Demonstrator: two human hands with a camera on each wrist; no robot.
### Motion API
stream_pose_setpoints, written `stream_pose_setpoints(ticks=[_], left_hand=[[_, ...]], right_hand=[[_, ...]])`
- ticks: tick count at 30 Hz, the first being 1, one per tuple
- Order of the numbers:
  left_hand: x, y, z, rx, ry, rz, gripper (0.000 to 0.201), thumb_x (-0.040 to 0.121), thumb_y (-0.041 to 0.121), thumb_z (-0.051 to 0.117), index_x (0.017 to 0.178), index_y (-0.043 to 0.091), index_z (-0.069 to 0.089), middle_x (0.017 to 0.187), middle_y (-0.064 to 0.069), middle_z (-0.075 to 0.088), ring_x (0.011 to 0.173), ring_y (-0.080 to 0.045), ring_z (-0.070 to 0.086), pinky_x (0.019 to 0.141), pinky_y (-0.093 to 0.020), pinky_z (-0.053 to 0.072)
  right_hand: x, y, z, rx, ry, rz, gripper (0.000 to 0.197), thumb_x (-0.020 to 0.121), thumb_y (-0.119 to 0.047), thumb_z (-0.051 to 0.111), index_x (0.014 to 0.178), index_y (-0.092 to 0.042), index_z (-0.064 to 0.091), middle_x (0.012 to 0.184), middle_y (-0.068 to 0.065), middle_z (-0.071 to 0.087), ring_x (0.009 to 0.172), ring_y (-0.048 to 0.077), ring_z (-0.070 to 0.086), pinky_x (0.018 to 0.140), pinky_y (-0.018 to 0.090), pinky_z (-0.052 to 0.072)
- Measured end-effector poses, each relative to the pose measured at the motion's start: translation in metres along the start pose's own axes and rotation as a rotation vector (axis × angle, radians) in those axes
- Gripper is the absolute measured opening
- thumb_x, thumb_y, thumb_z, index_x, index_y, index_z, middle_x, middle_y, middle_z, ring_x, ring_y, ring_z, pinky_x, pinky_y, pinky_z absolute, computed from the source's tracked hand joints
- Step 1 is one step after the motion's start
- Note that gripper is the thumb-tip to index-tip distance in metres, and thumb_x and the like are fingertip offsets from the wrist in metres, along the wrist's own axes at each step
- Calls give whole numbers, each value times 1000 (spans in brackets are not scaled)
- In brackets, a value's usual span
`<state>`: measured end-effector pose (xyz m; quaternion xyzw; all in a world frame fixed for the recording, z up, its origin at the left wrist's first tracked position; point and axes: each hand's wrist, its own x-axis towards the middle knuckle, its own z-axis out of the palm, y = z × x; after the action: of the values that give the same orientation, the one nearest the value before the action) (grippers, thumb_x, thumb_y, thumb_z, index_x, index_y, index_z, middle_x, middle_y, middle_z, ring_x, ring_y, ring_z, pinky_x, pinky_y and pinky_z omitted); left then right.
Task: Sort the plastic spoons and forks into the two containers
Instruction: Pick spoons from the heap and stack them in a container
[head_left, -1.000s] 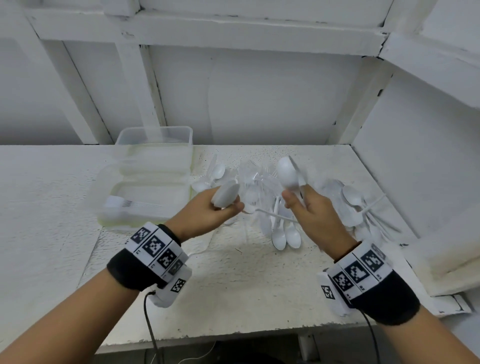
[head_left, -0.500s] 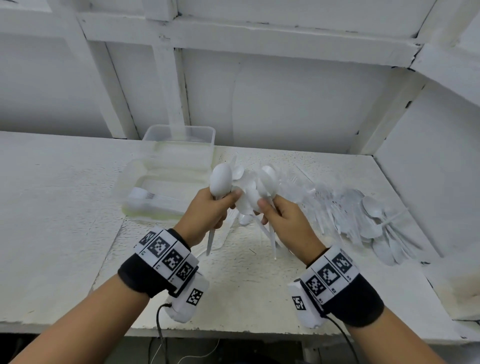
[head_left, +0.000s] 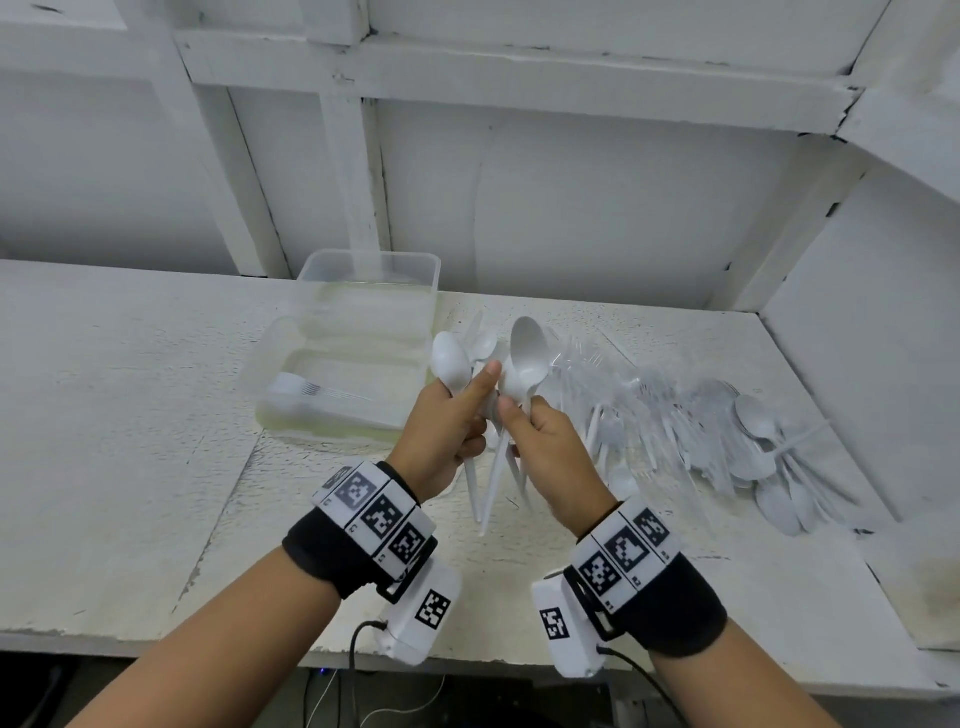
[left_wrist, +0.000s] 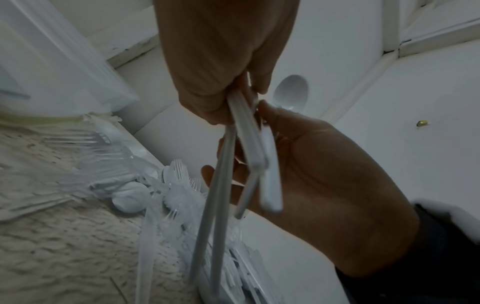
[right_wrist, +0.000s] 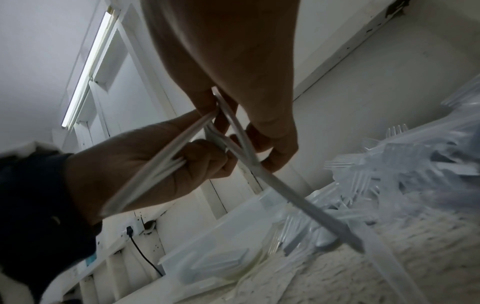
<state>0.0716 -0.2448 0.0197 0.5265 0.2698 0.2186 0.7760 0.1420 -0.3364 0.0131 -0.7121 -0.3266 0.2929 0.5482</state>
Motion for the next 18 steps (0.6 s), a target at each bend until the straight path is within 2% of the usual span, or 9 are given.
stream_pose_setpoints(ticks=[3,5,7,8,10,12,15,17,18], left_hand=[[-1,-3,0,2,-15,14,16,92,23,55,83,11,50,56,4,33,40,-4,24,37,-16,20],[-1,-4,-1,19,-21,20,15,93,21,54,86,8,52,61,-3,33,41,-4,25,38,-16,22],[0,-4,-2,40,0,24,18,93,22,55,88,5,56,72,-12,38,42,-6,26,39,-16,22],[1,-4,-3,41,24,23,19,93,23,56,86,5,56,78,-13,41,42,-6,26,39,-17,21],[2,-3,-4,29,68,16,20,91,27,58,84,8,56,84,-13,44,43,-7,26,40,-18,21],[2,-2,-4,27,80,9,23,91,30,58,88,7,57,81,-12,54,43,-6,26,40,-18,21],[2,-1,-3,47,81,7,23,89,31,59,88,8,57,72,-8,62,38,-5,24,37,-16,21],[2,0,-2,60,77,13,22,89,29,61,81,10,54,53,1,44,37,-4,22,35,-16,20],[2,0,-1,68,81,14,22,88,28,61,78,11,52,50,4,34,36,-4,21,35,-16,19]], right_hand=[[0,-3,-2,47,-43,14,26,99,-32,40,111,-19,59,109,-2,65,101,8,59,89,24,46],[0,-4,-6,48,-59,10,25,99,-29,40,106,-18,61,90,-9,65,87,4,59,81,19,46],[0,-2,-11,41,-45,-18,25,100,-25,39,91,-16,61,72,-8,57,72,8,55,78,26,46],[0,-2,-12,43,-30,-30,23,100,-23,38,90,-20,58,67,-5,53,66,9,51,74,28,47],[0,-2,-16,79,10,-38,13,100,-21,37,106,-30,45,63,-3,45,55,5,45,57,20,43],[0,-3,-21,50,21,-45,16,100,-21,37,114,-28,30,65,-3,42,51,3,40,49,15,37],[1,-2,-23,-170,10,-159,15,100,-24,37,113,-19,42,75,-7,50,59,0,46,58,16,38],[3,1,-21,-259,-5,-226,20,100,-24,40,109,-12,53,89,-1,55,76,3,51,69,17,40],[4,3,-20,-273,-10,-239,21,99,-24,41,107,-11,56,94,1,54,83,4,51,74,13,39]])
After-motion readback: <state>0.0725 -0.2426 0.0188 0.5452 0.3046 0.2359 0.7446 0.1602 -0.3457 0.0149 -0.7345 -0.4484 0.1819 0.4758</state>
